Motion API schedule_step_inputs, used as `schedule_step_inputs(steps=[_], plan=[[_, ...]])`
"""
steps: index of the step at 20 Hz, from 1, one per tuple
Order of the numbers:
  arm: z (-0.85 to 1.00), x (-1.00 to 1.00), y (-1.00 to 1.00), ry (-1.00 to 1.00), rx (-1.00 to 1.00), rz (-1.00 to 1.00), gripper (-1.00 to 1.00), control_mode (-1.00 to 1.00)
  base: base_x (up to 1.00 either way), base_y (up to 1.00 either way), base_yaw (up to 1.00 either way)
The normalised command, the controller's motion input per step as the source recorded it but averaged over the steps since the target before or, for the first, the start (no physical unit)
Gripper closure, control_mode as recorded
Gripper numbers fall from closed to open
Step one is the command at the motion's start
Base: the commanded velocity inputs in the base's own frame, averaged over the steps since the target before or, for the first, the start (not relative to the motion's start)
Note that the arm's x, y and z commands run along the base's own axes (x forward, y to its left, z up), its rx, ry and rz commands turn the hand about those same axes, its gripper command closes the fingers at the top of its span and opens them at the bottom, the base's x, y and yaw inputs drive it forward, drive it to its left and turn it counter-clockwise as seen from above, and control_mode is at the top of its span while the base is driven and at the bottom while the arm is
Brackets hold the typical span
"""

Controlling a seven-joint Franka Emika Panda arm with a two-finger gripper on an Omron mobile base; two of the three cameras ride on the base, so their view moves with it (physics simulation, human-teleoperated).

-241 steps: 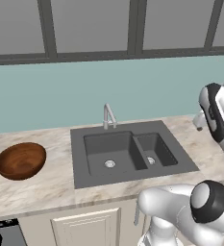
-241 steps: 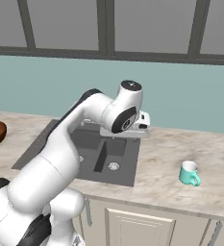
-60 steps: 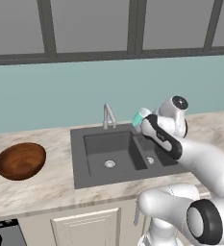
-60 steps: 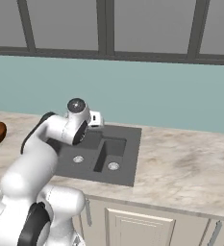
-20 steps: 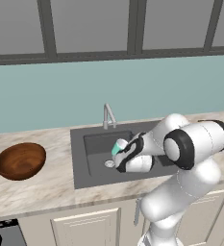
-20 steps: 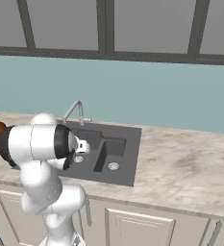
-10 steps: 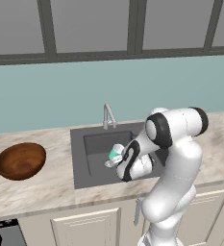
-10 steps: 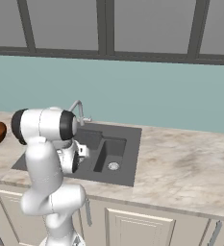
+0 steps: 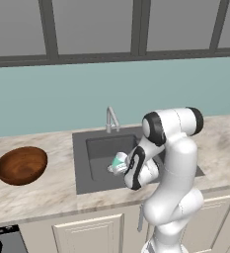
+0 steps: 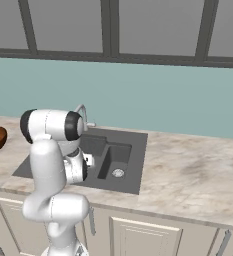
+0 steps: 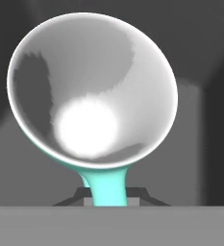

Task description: Place the mug in the left basin and the bowl in the right basin of the sink.

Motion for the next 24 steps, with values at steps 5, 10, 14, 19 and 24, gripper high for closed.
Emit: schedule_step_inputs(steps=[5, 10, 14, 19, 24], plan=[[-0.38, 0.26, 0.07, 0.00, -0.04, -0.04, 1.00, -1.00, 0.00, 0.00, 0.00], [-0.35, 0.31, 0.14, 0.00, -0.06, -0.04, 1.00, -1.00, 0.00, 0.00, 0.00], [-0.38, 0.31, 0.19, 0.00, -0.07, -0.04, -1.00, -1.00, 0.00, 0.00, 0.00], [-0.39, 0.17, 0.21, 0.00, -0.08, -0.04, -1.00, -1.00, 0.00, 0.00, 0.00], [-0.33, 0.09, 0.13, -0.01, -0.07, -0.04, -1.00, -1.00, 0.00, 0.00, 0.00]])
